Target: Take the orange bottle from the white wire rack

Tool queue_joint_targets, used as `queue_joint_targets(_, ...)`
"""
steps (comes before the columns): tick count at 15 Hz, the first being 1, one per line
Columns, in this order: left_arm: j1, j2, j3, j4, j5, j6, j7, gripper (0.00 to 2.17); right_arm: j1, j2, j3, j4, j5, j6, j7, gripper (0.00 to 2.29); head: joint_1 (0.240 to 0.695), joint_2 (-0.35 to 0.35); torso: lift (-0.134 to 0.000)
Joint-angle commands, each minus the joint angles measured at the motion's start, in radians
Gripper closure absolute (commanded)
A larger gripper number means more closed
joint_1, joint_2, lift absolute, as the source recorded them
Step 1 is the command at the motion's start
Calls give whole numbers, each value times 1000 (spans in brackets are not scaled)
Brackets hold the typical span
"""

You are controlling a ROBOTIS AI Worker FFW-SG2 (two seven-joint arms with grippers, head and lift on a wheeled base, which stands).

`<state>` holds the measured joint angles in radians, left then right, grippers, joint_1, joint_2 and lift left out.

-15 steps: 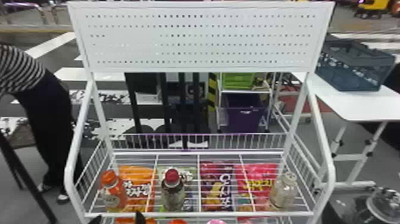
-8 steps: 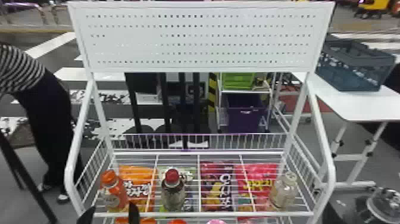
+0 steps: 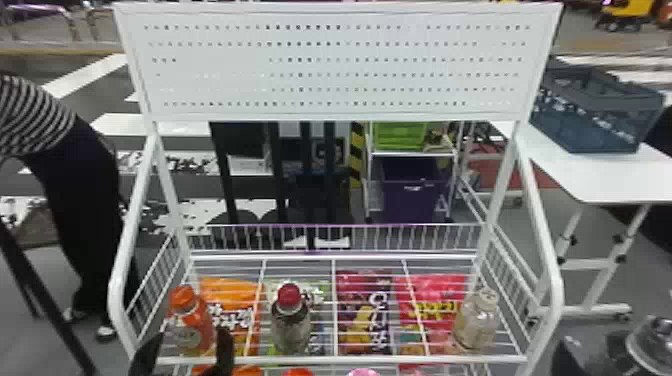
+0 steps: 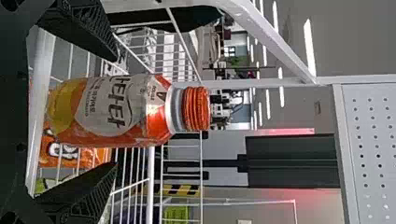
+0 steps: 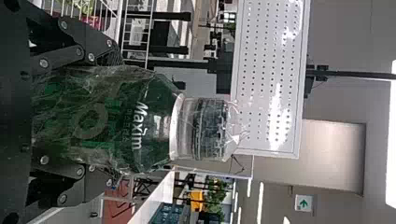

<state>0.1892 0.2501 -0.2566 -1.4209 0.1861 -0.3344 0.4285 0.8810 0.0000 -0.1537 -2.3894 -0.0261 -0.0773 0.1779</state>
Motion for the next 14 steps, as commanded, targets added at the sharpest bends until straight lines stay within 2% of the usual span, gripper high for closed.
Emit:
queue_joint_targets(1,-25,2,2,20,4,-1,-7,87,1,1,-3,-5,0,3,0,829,499,0,0)
queue_joint_targets(7,-97,3,2,71,19,2,-21,87,10,1,-7,-17,0,6,2,829,499,0,0)
queue_joint_targets(8,-100,5,2,71,29,2,-31,174,13,1,-10,-17,0,3,0,829,499,0,0)
queue_joint_targets(9,-100,5,2,66,29,5,-33,478,13,1,-12,-17,0,3,2,829,499,0,0)
queue_joint_targets(11,-97,5,-3,48,30,27,-28,1511,15,1,-12,-17,2,3,0,829,499,0,0)
queue_joint_targets(12,-93,5,-4,40,30,36,-27,1686,12,1,-10,-19,0,3,0,829,499,0,0)
queue_joint_targets(14,-88,5,-4,30,29,42,-25,1686,4,1,-7,-19,2,15,2,829,499,0,0)
